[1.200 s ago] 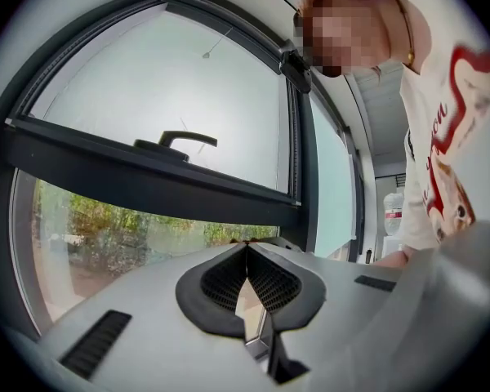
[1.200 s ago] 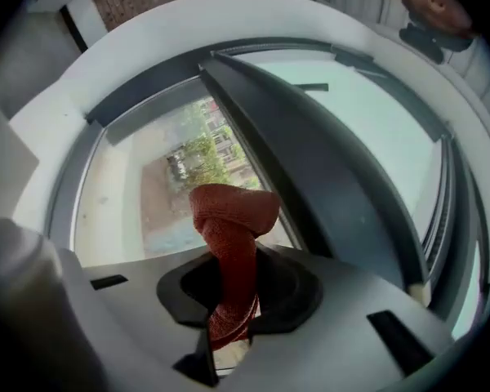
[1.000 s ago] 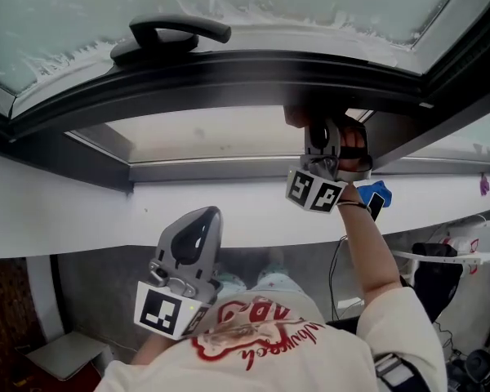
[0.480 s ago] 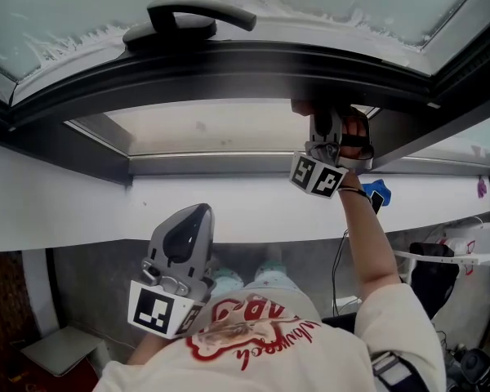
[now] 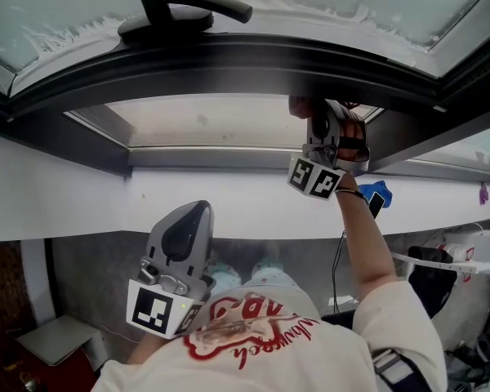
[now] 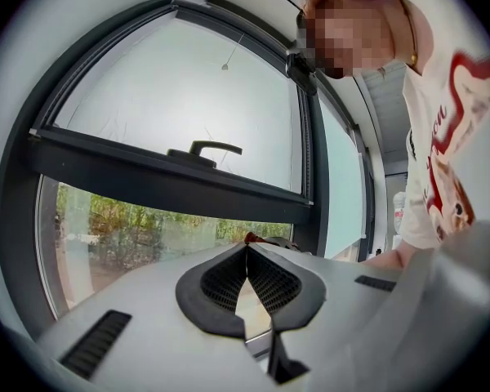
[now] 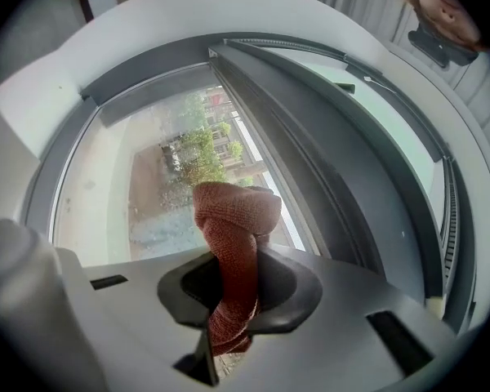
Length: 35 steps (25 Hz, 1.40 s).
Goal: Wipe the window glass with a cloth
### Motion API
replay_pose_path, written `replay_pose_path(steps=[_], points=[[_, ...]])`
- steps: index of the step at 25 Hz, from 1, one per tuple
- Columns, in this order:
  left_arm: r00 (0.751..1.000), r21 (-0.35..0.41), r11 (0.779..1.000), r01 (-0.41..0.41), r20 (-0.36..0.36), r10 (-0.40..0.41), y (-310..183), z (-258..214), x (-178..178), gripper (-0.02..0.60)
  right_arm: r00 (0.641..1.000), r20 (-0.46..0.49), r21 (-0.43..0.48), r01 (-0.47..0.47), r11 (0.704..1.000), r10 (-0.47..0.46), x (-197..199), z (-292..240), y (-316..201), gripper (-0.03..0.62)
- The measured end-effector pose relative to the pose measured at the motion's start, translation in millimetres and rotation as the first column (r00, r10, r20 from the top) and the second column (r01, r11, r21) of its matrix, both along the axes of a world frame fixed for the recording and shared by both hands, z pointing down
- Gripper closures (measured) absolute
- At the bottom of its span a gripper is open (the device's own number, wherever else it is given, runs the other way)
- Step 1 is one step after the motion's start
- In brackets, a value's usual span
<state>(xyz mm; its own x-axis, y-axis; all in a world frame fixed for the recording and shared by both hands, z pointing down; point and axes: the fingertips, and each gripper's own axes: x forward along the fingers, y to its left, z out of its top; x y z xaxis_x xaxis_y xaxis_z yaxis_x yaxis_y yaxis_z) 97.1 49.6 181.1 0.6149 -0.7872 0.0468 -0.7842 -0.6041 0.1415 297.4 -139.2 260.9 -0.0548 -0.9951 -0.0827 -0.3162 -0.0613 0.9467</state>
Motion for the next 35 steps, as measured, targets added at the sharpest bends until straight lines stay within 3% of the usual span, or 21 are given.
replay_pose_path(steps=[35], points=[[0.998, -0.025, 0.998, 0.056, 0.028, -0.056, -9, 8, 10, 0.56, 0.994, 0.065, -0.102, 0.092, 0.99, -0.086, -5, 73, -1, 0.517]])
